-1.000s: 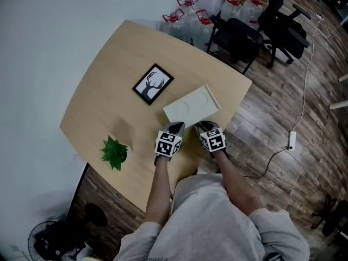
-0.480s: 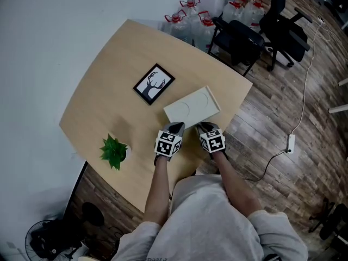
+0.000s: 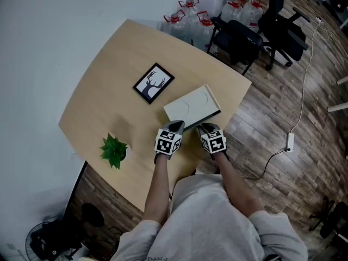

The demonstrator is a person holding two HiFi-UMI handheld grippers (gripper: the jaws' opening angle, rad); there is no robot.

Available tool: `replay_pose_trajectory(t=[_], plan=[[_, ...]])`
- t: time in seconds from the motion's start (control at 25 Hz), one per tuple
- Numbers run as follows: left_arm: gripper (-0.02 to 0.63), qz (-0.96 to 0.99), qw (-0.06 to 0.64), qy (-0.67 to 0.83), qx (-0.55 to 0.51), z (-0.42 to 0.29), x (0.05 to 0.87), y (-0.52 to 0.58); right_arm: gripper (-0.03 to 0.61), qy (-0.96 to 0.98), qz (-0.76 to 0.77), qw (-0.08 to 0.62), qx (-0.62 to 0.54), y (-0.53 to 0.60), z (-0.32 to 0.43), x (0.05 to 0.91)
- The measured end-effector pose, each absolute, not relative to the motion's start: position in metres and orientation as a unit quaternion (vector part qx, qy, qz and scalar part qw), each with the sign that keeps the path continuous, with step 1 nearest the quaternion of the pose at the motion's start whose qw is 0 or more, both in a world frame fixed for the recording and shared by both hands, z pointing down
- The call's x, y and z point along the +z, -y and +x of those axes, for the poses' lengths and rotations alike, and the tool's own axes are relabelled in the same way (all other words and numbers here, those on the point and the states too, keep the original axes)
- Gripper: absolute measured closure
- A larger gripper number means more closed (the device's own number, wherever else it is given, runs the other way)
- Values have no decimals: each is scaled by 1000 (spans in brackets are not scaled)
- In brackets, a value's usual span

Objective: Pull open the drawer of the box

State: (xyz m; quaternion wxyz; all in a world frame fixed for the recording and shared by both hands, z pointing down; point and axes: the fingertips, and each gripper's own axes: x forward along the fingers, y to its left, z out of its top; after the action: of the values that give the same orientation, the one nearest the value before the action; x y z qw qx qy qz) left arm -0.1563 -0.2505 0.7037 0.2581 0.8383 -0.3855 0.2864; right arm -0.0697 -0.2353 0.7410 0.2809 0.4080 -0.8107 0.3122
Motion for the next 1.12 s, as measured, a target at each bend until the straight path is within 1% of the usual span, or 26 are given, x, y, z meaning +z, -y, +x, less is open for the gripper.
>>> replay_pose_trajectory(t=[1.12], plan=[[561, 843, 258, 382, 278, -162, 702, 252, 506, 803, 420, 280, 316, 207, -62, 742]])
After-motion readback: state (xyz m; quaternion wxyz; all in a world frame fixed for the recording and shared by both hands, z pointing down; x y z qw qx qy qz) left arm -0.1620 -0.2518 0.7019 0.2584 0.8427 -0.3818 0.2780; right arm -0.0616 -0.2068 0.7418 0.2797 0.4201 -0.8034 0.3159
